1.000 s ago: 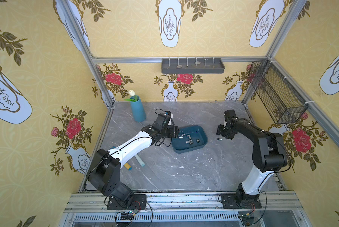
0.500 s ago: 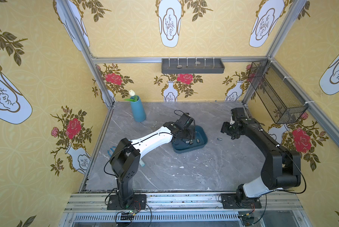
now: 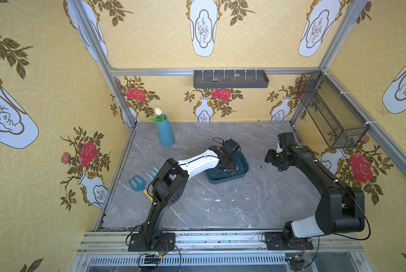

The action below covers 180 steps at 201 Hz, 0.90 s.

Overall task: Take out the socket from the storage box
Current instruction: Pick up the socket head from the storage box.

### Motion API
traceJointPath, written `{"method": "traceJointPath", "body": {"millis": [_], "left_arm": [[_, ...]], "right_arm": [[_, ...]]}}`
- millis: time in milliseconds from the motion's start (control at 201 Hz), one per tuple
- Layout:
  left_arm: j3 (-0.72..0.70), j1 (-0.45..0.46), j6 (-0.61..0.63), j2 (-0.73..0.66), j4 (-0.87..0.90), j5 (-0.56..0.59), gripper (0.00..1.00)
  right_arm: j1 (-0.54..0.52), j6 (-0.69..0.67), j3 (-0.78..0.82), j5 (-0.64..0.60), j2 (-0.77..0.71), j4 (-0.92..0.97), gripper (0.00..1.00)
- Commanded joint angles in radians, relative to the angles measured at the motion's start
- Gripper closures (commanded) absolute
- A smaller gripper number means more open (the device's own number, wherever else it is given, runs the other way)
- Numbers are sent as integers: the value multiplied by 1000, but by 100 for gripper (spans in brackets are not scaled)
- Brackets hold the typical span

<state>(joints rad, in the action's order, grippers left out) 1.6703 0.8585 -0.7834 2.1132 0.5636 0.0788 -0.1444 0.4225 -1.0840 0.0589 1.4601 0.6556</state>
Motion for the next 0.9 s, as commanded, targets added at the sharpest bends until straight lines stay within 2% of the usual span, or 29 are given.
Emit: {"method": "traceJointPath", "body": {"millis": [0,642,891], "left_arm": [[16,-1,-10,28,27,25,48],[172,-3,-5,193,89,92,52],[207,-12,-4,231,104,96,57]], "right_arm": [[0,14,9,5,-6,-12,33],[0,22,44,16,-6,-51,32],[-1,25,58,13,-20,-60,33]]}}
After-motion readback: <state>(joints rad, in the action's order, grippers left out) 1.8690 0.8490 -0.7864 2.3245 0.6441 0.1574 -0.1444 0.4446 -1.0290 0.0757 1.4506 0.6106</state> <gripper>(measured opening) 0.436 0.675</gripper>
